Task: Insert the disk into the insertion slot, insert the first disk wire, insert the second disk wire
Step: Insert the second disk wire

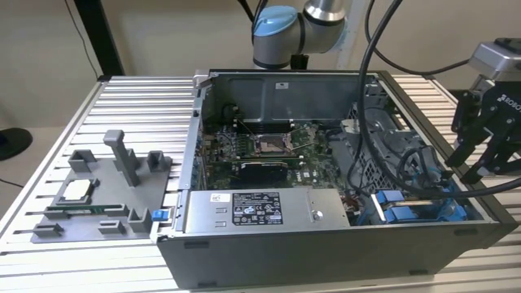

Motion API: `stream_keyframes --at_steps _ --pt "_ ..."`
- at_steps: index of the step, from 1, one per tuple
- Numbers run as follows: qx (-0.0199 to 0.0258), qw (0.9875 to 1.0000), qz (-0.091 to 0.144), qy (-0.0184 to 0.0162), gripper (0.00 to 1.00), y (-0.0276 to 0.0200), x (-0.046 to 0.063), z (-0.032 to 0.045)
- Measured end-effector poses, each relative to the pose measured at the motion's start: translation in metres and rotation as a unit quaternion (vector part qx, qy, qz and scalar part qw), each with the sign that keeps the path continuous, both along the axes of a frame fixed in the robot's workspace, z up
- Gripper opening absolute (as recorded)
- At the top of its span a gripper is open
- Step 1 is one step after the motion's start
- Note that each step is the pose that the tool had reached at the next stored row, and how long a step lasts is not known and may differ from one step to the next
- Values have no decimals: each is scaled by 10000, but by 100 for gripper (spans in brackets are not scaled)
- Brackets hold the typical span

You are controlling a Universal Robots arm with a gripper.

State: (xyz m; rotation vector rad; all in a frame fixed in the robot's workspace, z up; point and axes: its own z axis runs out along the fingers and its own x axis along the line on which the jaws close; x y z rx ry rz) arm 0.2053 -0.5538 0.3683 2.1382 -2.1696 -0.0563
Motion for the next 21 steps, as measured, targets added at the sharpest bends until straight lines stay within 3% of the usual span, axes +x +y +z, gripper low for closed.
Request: stream_keyframes --at_steps 15,21 --pt "1 10000 0 0 100 0 1 -63" --pt "4 10000 0 16 100 2 1 -81"
